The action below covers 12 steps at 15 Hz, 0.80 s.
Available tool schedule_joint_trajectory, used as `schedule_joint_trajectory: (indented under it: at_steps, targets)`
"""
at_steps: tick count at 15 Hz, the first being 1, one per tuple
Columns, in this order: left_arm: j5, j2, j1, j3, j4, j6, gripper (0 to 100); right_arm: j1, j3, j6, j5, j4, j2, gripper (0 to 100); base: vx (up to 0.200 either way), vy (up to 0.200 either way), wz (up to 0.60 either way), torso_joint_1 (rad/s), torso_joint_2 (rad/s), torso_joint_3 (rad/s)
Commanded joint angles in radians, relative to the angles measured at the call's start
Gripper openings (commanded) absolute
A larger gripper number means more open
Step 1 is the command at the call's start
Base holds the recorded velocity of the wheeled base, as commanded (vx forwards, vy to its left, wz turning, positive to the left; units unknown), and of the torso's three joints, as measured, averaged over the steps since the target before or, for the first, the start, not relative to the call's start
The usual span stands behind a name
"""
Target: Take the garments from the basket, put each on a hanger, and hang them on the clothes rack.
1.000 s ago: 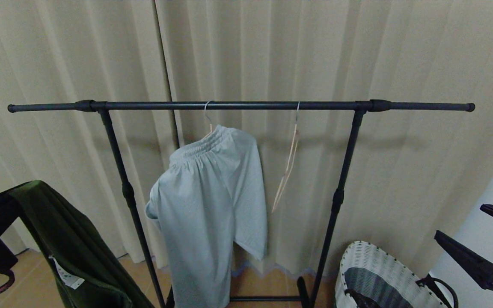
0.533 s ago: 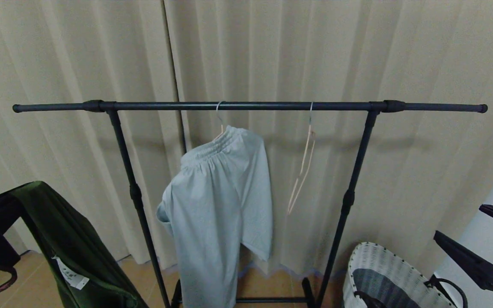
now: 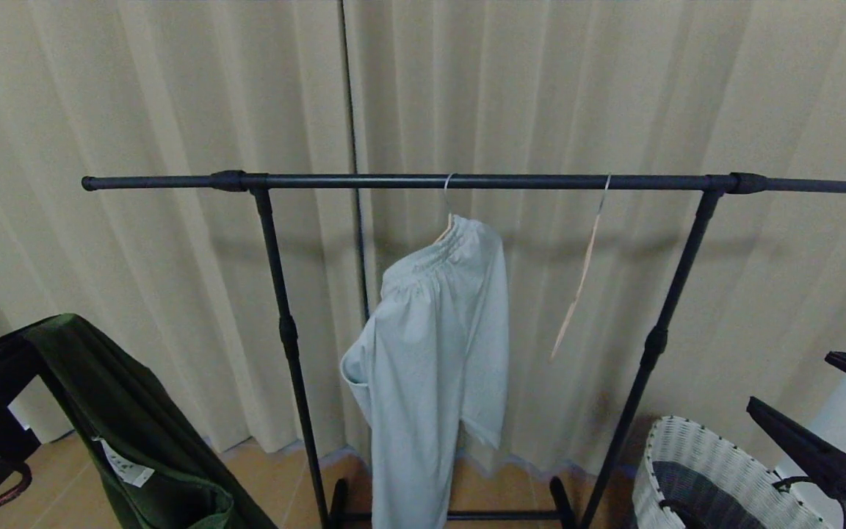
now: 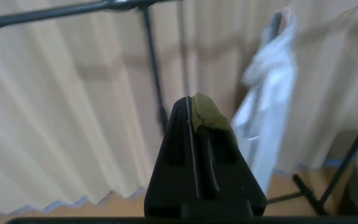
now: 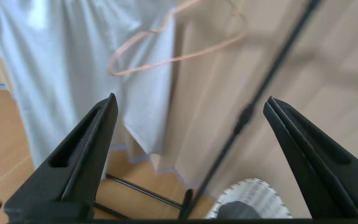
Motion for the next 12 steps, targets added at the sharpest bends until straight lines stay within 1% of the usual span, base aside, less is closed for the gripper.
schedule_joint_trajectory:
  at_steps: [1, 11, 12]
  targets:
    - [-0.001, 0.0, 0.0, 0.004, -0.001, 0.0, 0, 0.0, 0.003, -0.001, 0.0, 0.0, 0.002, 100, 0.0, 0.0, 0.0, 0.0, 0.0, 0.0]
    - [-0.004, -0.002, 0.001, 0.007, 0.003, -0.003, 0, 0.0, 0.008, -0.001, 0.002, -0.002, 0.002, 100, 0.0, 0.0, 0.0, 0.0, 0.0, 0.0]
    - [-0.004, -0.002, 0.003, 0.007, 0.003, -0.003, 0, 0.0, 0.008, -0.001, 0.002, -0.002, 0.002, 100, 0.2, 0.0, 0.0, -0.007, 0.0, -0.002]
